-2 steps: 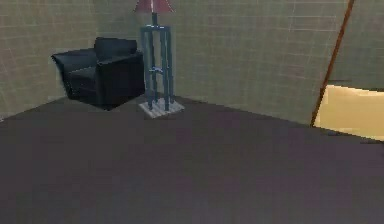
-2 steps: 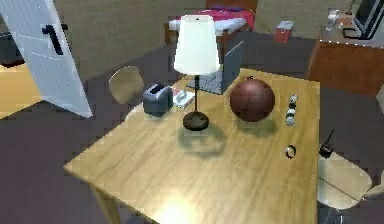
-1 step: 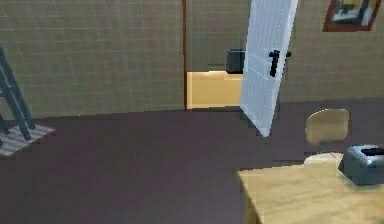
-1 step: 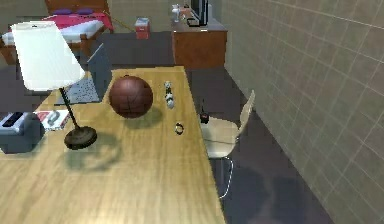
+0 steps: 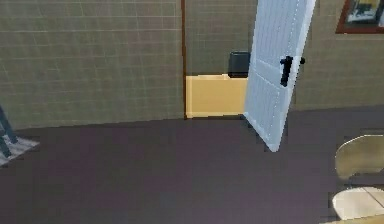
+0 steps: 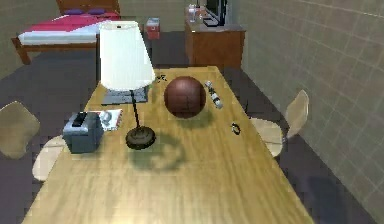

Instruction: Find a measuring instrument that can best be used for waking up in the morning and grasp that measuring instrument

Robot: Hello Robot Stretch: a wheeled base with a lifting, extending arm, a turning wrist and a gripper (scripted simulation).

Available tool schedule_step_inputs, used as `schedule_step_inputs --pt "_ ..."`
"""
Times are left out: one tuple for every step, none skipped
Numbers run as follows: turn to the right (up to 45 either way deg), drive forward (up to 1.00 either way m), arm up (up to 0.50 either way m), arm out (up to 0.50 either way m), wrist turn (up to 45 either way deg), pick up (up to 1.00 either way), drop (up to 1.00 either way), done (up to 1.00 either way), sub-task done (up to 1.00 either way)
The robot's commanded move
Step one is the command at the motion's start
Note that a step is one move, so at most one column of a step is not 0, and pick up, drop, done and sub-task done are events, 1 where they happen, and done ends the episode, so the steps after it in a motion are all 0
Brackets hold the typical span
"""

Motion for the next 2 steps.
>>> schedule_step_inputs --pt "-27.0 0.0 0.0 0.0 0.0 0.0 0.0 0.0 0.0" --pt "0.0 0.0 0.5 0.0 0.0 0.0 0.0 0.0 0.0"
